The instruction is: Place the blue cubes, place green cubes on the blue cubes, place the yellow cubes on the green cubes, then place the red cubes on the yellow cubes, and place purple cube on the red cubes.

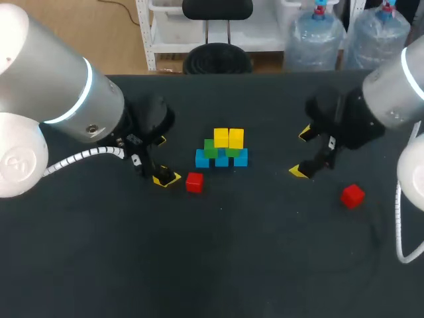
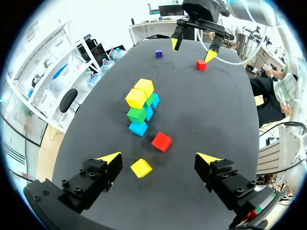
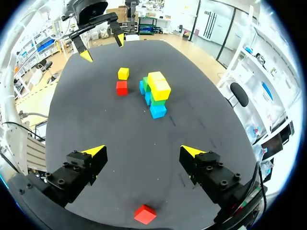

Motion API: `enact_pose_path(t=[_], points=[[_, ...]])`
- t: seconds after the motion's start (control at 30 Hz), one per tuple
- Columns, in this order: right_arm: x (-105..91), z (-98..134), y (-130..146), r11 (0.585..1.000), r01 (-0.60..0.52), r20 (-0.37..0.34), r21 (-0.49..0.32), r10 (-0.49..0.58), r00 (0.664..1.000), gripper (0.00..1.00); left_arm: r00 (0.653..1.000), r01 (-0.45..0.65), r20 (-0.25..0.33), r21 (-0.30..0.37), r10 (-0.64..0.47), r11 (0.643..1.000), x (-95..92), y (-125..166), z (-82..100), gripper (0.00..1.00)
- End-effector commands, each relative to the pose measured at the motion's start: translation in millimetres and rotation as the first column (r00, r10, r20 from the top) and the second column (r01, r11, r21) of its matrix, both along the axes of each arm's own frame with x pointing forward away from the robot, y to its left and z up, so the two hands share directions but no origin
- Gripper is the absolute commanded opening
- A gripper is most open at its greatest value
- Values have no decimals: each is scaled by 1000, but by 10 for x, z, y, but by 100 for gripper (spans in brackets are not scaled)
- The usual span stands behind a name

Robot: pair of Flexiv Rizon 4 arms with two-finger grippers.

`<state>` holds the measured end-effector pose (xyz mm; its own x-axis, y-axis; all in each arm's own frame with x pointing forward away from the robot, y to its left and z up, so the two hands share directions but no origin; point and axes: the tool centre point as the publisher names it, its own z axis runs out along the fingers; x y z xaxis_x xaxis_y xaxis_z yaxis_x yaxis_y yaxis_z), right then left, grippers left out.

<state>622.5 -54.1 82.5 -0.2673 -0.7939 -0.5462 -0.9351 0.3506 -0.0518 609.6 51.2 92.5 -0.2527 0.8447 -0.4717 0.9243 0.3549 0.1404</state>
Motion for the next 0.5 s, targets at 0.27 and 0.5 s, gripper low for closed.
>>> enact_pose_path(t=[0.27,0.5], points=[[-7,1,1,1000,3,3,-2,-3,1000,100,943,322,53,91,-328,942,-189,134,-46,100],[-7,1,1,1000,3,3,-2,-3,1000,100,867,493,13,128,-499,860,-39,135,-158,100]])
